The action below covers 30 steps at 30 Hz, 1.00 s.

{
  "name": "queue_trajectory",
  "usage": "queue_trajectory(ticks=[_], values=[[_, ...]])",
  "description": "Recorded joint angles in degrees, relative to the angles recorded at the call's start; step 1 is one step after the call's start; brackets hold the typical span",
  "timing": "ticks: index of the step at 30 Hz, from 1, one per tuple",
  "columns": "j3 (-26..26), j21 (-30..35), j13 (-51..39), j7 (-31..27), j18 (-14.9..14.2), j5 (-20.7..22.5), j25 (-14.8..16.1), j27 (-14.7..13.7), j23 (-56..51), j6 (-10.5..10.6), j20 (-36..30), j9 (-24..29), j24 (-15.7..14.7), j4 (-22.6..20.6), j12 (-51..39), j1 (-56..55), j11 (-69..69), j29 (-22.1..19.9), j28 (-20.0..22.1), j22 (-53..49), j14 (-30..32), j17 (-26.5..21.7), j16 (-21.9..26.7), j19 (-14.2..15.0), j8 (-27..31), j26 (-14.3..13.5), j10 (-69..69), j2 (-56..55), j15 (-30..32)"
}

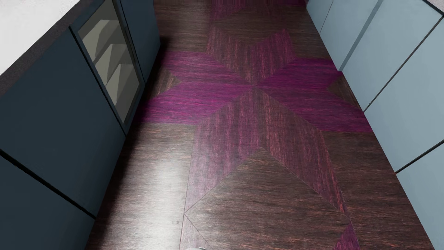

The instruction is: Go around the plant

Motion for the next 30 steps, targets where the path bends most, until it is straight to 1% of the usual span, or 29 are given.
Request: queue_trajectory(ticks=[1,2,3,4,6,7,8,9,10,11,12,13,14,15,16,17,18,19,20,21,22,23,24,25,26,27,28,29,30], values=[[-2.8,1.0,0.7,0.0,0.0,1.4,0.0,0.0,0.1,0.7,0.3,0.3,0.0,-1.7,-1.6,6.8,1.9,0.0,0.0,-3.3,-4.0,0.3,0.3,0.0,0.0,0.0,-3.4,-6.2,-5.9],[-6.3,1.3,1.3,0.0,0.0,3.0,0.0,0.0,-0.1,1.9,2.3,0.0,0.0,-1.6,-3.4,12.5,-0.3,0.0,0.0,-7.3,-8.4,0.6,0.7,0.0,0.0,0.0,-6.4,-12.5,-9.2],[-9.8,1.3,1.9,0.0,0.0,4.8,0.0,0.0,-0.2,3.4,5.7,1.6,0.0,0.1,-4.4,21.1,-8.0,0.0,0.0,-11.3,-12.2,0.4,0.8,0.0,0.0,0.0,-10.7,-14.5,-9.5],[-13.1,1.5,2.7,0.0,0.0,4.9,0.0,0.0,-0.5,4.2,7.7,1.6,0.0,1.3,-6.2,26.8,-16.7,0.0,0.0,-14.4,-16.6,0.4,1.1,0.0,0.0,0.0,-13.6,-17.5,-9.0],[-18.0,0.6,3.7,0.0,0.0,3.1,0.0,0.0,-1.3,5.1,10.7,0.6,0.0,3.1,-11.1,35.2,-37.0,0.0,0.0,-19.1,-25.3,0.3,1.2,0.0,0.0,0.0,-17.5,-21.8,-6.3],[-19.7,0.1,4.2,0.0,0.0,1.9,0.0,0.0,-1.6,4.8,11.6,-0.3,0.0,3.8,-13.2,38.1,-45.8,0.0,0.0,-21.6,-28.0,0.4,1.8,0.0,0.0,0.0,-18.1,-23.1,-6.0],[-20.7,-0.1,4.8,0.0,0.0,1.0,0.0,0.0,-1.8,5.0,12.4,-1.1,0.0,5.3,-14.7,41.3,-48.1,0.0,0.0,-23.4,-29.9,0.4,2.0,0.0,0.0,0.0,-18.3,-24.9,-6.2],[-22.1,-0.5,5.1,0.0,0.0,0.3,0.0,0.0,-1.2,4.8,13.7,-1.4,0.0,6.8,-14.9,44.3,-46.1,0.0,0.0,-24.6,-29.7,0.6,2.1,0.0,0.0,0.0,-17.3,-26.8,-7.6],[-23.2,-0.6,5.3,0.0,0.0,1.1,0.0,0.0,-0.1,5.4,15.1,-1.4,0.0,8.6,-14.0,47.0,-40.5,0.0,0.0,-25.7,-27.4,0.6,1.8,0.0,0.0,0.0,-15.0,-27.7,-6.7],[-23.6,-0.3,5.0,0.0,0.0,2.2,0.0,0.0,2.3,6.6,15.7,-2.7,0.0,9.9,-13.1,46.7,-34.2,0.0,0.0,-24.3,-21.5,0.8,0.8,0.0,0.0,0.0,-10.0,-30.0,-2.9],[-23.1,0.2,4.6,0.0,0.0,5.0,0.0,0.0,5.1,8.7,15.2,-3.2,0.0,11.8,-11.6,45.6,-28.4,0.0,0.0,-21.2,-11.2,0.9,-0.7,0.0,0.0,0.0,-2.3,-29.8,-2.3],[-21.8,0.8,3.7,0.0,0.0,6.9,0.0,0.0,7.3,9.1,13.4,-2.6,0.0,12.2,-10.2,42.6,-25.4,0.0,0.0,-18.3,-0.7,1.0,-1.3,0.0,0.0,0.0,8.0,-26.5,-4.8],[-20.6,0.4,2.5,0.0,0.0,8.9,0.0,0.0,8.6,9.1,9.9,-2.4,0.0,12.3,-10.0,36.3,-25.0,0.0,0.0,-14.9,3.9,1.6,-1.3,0.0,0.0,0.0,20.9,-22.9,-7.5],[-18.2,0.6,1.8,0.0,0.0,9.9,0.0,0.0,7.8,8.6,6.1,-1.9,0.0,11.2,-9.8,30.1,-27.9,0.0,0.0,-12.2,1.8,1.9,-1.2,0.0,0.0,0.0,30.6,-17.0,-8.7],[-15.3,0.8,1.1,0.0,0.0,10.2,0.0,0.0,5.9,7.4,3.8,-1.7,0.0,10.3,-8.9,23.5,-30.9,0.0,0.0,-9.5,-1.4,1.8,-1.3,0.0,0.0,0.0,36.6,-11.6,-9.0],[-11.7,0.6,0.2,0.0,0.0,10.3,0.0,0.0,4.3,6.1,3.3,-1.2,0.0,8.8,-7.1,17.7,-34.3,0.0,0.0,-7.2,-2.2,1.9,-1.5,0.0,0.0,0.0,37.0,-6.0,-8.9],[-8.0,0.1,-0.4,0.0,0.0,10.1,0.0,0.0,1.1,4.9,1.3,-0.9,0.0,7.6,-5.2,13.1,-37.8,0.0,0.0,-5.2,0.3,1.6,-1.2,0.0,0.0,0.0,31.7,-0.2,-8.7],[-5.0,-0.3,-1.5,0.0,0.0,9.5,0.0,0.0,-1.7,3.9,0.5,-0.7,0.0,6.9,-3.1,8.3,-40.2,0.0,0.0,-4.1,5.0,1.2,-0.7,0.0,0.0,0.0,22.6,4.1,-8.5],[-2.3,-0.9,-2.8,0.0,0.0,9.1,0.0,0.0,-4.4,3.4,-0.2,-0.6,0.0,7.1,-1.2,4.6,-42.3,0.0,0.0,-3.5,9.5,0.7,-0.2,0.0,0.0,0.0,11.0,8.1,-8.4],[0.1,-2.0,-4.3,0.0,0.0,8.6,0.0,0.0,-7.1,3.2,0.6,-0.8,0.0,7.6,0.7,2.3,-44.0,0.0,0.0,-3.2,9.0,0.2,-0.1,0.0,0.0,0.0,-1.1,11.6,-8.9],[1.8,-2.5,-6.0,0.0,0.0,8.6,0.0,0.0,-9.0,3.4,0.3,-1.3,0.0,8.3,2.1,0.9,-45.1,0.0,0.0,-2.9,-3.0,-0.4,0.0,0.0,0.0,0.0,-11.4,14.3,-9.7],[3.1,-3.6,-7.4,0.0,0.0,8.4,0.0,0.0,-10.9,3.9,-0.3,-1.7,0.0,9.6,3.4,-0.2,-45.2,0.0,0.0,-2.5,-20.8,-0.9,0.0,0.0,0.0,0.0,-15.3,17.0,-10.0],[5.3,-5.1,-7.9,0.0,0.0,6.3,0.0,0.0,-12.0,3.5,0.2,-3.2,0.0,10.7,4.1,-2.6,-43.2,0.0,0.0,-0.3,-28.2,-0.9,-0.6,0.0,0.0,0.0,-14.6,17.0,-10.0],[6.6,-7.0,-7.8,0.0,0.0,5.2,0.0,0.0,-12.1,3.3,0.6,-3.0,0.0,11.1,4.7,-4.8,-41.7,0.0,0.0,1.1,-23.4,-0.4,-1.2,0.0,0.0,0.0,-14.3,18.8,-7.8],[7.0,-8.4,-7.0,0.0,0.0,3.3,0.0,0.0,-11.7,2.5,1.0,-3.3,0.0,10.1,5.4,-6.8,-38.2,0.0,0.0,2.3,-9.1,0.2,-1.6,0.0,0.0,0.0,-11.2,19.7,-3.4],[5.7,-8.8,-6.2,0.0,0.0,1.1,0.0,0.0,-10.3,0.7,-0.1,-4.1,0.0,7.4,5.5,-8.0,-31.5,0.0,0.0,2.8,3.2,1.0,-1.7,0.0,0.0,0.0,-8.1,17.8,3.8],[3.2,-8.4,-4.7,0.0,0.0,-0.2,0.0,0.0,-7.8,-0.4,-1.5,-3.6,0.0,4.1,5.0,-7.4,-21.6,0.0,0.0,3.2,7.2,1.9,-1.7,0.0,0.0,0.0,-2.7,15.3,11.7],[1.8,-7.6,-4.1,0.0,0.0,-0.8,0.0,0.0,-5.5,-1.1,-0.6,-2.8,0.0,2.4,3.5,-4.2,-10.6,0.0,0.0,3.4,6.1,2.5,-1.7,0.0,0.0,0.0,-0.9,9.9,14.8],[0.3,-4.7,-4.2,0.0,0.0,-0.7,0.0,0.0,-3.3,-1.1,0.5,-1.6,0.0,0.1,1.7,0.2,0.1,0.0,0.0,2.5,4.5,2.6,-1.8,0.0,0.0,0.0,-1.3,3.5,9.1]])
